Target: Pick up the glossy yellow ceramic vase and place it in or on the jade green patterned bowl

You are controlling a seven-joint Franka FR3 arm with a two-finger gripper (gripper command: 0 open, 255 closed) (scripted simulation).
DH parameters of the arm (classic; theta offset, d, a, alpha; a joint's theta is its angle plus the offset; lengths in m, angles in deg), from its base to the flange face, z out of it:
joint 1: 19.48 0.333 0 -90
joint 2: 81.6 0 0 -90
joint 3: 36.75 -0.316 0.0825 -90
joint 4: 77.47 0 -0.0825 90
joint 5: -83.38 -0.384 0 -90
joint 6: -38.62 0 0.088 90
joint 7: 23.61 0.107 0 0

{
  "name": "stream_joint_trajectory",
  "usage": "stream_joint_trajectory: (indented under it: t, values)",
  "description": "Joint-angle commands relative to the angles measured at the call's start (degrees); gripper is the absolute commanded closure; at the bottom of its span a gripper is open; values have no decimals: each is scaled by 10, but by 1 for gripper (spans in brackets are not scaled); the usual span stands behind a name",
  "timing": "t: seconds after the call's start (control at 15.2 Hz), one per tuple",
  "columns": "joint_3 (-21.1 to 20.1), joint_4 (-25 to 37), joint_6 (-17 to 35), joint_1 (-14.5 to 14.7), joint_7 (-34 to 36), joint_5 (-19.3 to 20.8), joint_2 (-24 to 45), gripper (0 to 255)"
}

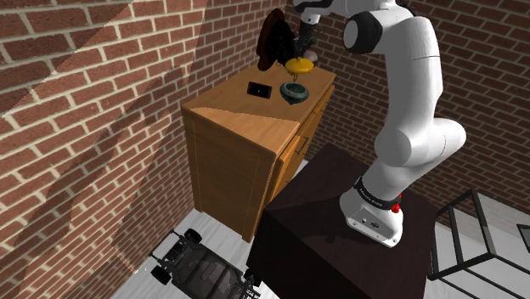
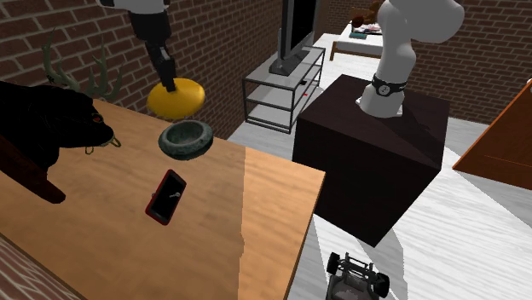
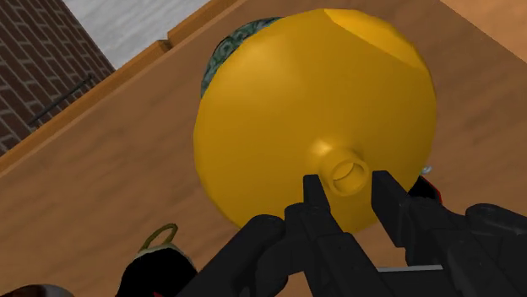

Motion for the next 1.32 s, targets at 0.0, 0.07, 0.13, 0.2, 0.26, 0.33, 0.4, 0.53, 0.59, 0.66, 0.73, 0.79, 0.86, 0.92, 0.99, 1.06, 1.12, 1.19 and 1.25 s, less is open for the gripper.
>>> stream_joint_trajectory:
  t: [0.0,0.07,0.13,0.2,0.26,0.33,0.4,0.53,0.59,0.66,0.73,0.79,0.86,0.92,0.99,1.06,1.12,1.19,1.25]
  values:
    - [0,82,-36,-32,-22,-6,46,255]
    - [-1,73,-28,-31,-22,-6,45,255]
    - [-1,63,-20,-30,-23,-6,44,255]
    - [-1,55,-12,-29,-23,-7,43,255]
    - [-1,47,-4,-29,-23,-7,43,255]
    - [-1,40,3,-28,-24,-7,44,255]
    - [-1,33,11,-28,-24,-7,44,255]
    - [-1,21,25,-27,-25,-8,46,255]
    - [-2,15,32,-26,-25,-8,47,255]
    - [-2,9,39,-26,-26,-8,48,255]
    - [-2,4,45,-25,-26,-9,50,255]
    - [-2,-1,52,-25,-26,-9,51,255]
    - [-3,-5,58,-25,-27,-10,53,255]
    - [-3,-9,64,-25,-27,-10,56,255]
    - [-3,-13,70,-24,-27,-10,58,255]
    - [-3,-17,76,-24,-28,-11,60,255]
    - [-4,-20,82,-24,-28,-11,63,255]
    - [-4,-23,88,-24,-28,-12,65,255]
    - [-4,-26,93,-24,-29,-12,68,255]
